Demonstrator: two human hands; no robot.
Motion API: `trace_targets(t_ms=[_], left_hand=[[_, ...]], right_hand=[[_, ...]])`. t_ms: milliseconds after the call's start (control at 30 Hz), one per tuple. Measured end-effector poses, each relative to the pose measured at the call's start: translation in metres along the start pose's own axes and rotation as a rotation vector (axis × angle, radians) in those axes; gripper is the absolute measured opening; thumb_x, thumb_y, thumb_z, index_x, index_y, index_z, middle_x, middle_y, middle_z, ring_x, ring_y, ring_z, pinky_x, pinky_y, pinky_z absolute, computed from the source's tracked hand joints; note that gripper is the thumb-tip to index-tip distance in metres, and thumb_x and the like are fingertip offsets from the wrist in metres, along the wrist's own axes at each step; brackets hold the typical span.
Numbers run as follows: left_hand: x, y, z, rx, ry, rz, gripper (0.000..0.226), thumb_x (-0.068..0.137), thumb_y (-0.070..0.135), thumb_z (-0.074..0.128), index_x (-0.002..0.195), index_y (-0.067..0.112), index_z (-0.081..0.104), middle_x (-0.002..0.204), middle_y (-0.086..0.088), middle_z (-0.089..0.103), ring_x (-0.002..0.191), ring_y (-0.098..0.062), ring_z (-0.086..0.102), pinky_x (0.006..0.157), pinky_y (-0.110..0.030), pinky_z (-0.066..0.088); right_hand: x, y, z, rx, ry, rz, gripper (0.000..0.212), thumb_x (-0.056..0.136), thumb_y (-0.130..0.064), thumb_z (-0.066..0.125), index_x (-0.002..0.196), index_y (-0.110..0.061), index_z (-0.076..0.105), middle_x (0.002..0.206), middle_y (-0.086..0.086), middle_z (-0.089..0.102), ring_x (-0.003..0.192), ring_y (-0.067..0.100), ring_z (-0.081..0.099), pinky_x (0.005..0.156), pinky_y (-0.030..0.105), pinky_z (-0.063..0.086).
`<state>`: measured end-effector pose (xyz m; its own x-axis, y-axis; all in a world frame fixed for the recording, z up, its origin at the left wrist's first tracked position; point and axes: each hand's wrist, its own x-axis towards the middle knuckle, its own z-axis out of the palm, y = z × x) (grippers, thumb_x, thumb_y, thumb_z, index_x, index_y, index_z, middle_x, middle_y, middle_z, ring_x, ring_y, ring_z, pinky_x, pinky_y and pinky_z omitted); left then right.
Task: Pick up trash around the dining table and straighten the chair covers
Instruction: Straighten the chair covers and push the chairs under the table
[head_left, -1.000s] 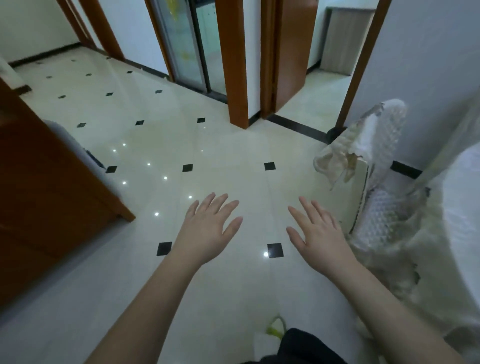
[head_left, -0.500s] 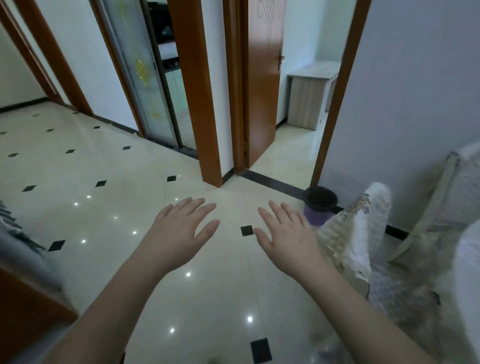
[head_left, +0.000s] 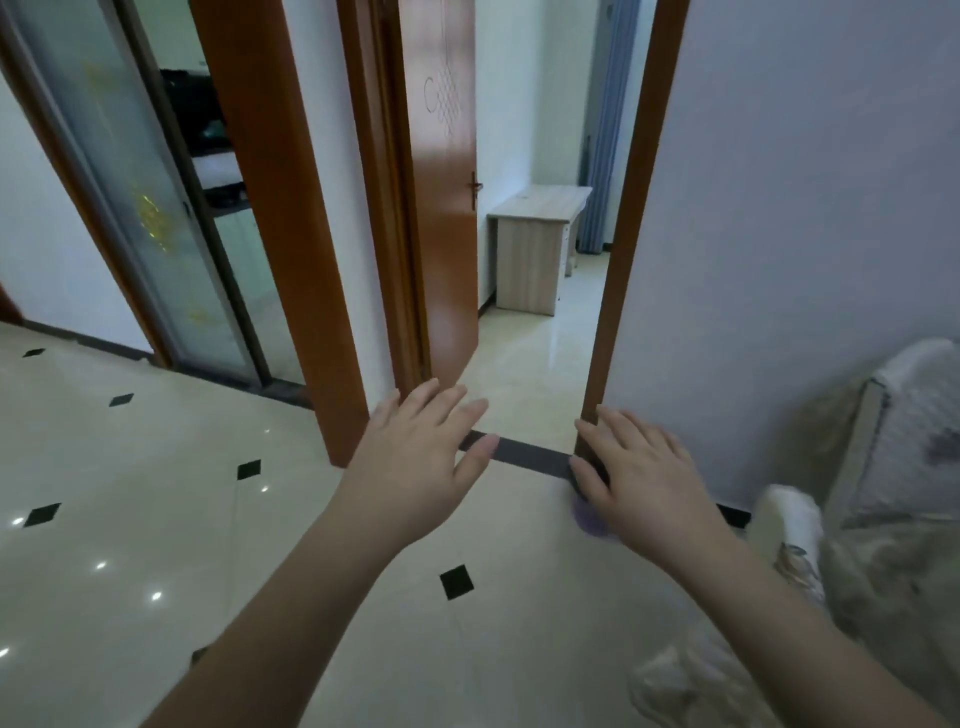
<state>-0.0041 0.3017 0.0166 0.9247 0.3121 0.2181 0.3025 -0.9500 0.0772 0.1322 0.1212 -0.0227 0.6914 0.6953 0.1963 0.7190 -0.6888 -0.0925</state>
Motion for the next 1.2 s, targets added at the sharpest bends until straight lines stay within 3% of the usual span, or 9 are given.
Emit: trace_targets(t_ms=[467, 600, 800, 967, 1133, 1200], left_hand=[[0.292, 0.035, 0.063, 0.031, -0.026, 0.19, 0.072, 0.086, 0.069, -0.006, 0.149, 0.04, 0.014, 0.159, 0.012, 0.016, 0.147, -0.013, 0.006, 0.12, -0.042, 0.005], [0.379, 0.056, 0.065, 0.048, 0.008, 0.264, 0.067, 0.088, 0.068, -0.004, 0.149, 0.042, 0.011, 0.159, 0.013, 0.014, 0.147, -0.011, 0.005, 0.12, -0.041, 0.003], [0.477, 0.082, 0.077, 0.013, 0.061, 0.398, 0.084, 0.074, 0.07, -0.016, 0.148, 0.043, 0.012, 0.159, 0.015, 0.01, 0.147, -0.01, 0.001, 0.115, -0.036, -0.003], [0.569, 0.125, 0.095, -0.074, 0.114, 0.535, 0.079, 0.077, 0.069, -0.012, 0.149, 0.043, 0.009, 0.16, 0.015, 0.001, 0.146, -0.009, -0.007, 0.115, -0.035, -0.005], [0.663, 0.178, 0.119, -0.145, 0.154, 0.726, 0.072, 0.084, 0.068, -0.006, 0.149, 0.041, 0.011, 0.16, 0.012, 0.005, 0.147, -0.011, -0.002, 0.114, -0.034, -0.004], [0.695, 0.204, 0.125, -0.157, 0.15, 0.812, 0.067, 0.088, 0.066, 0.0, 0.149, 0.04, 0.01, 0.16, 0.011, 0.005, 0.147, -0.012, -0.001, 0.114, -0.033, -0.003]], right_hand=[[0.175, 0.171, 0.02, 0.006, 0.108, 0.344, 0.058, 0.097, -0.055, 0.015, 0.148, -0.031, 0.025, 0.159, -0.002, 0.016, 0.146, 0.019, 0.011, 0.117, 0.036, 0.008], [0.236, 0.219, 0.01, -0.067, 0.203, 0.36, 0.073, 0.087, -0.058, 0.006, 0.142, -0.025, 0.042, 0.153, 0.004, 0.034, 0.141, 0.025, 0.029, 0.114, 0.042, 0.021], [0.296, 0.287, 0.003, -0.212, 0.23, 0.432, 0.055, 0.09, -0.046, 0.029, 0.124, -0.018, 0.062, 0.134, 0.01, 0.057, 0.123, 0.03, 0.053, 0.102, 0.049, 0.039], [0.337, 0.352, 0.001, -0.247, 0.241, 0.555, 0.056, 0.091, -0.047, 0.029, 0.126, -0.018, 0.061, 0.136, 0.01, 0.055, 0.125, 0.03, 0.052, 0.103, 0.049, 0.04], [0.378, 0.408, -0.002, -0.284, 0.259, 0.673, 0.065, 0.09, -0.052, 0.015, 0.139, -0.022, 0.046, 0.15, 0.006, 0.039, 0.139, 0.027, 0.034, 0.114, 0.045, 0.025], [0.388, 0.431, -0.005, -0.292, 0.295, 0.744, 0.063, 0.09, -0.05, 0.019, 0.135, -0.021, 0.051, 0.146, 0.007, 0.044, 0.135, 0.028, 0.039, 0.111, 0.046, 0.029]])
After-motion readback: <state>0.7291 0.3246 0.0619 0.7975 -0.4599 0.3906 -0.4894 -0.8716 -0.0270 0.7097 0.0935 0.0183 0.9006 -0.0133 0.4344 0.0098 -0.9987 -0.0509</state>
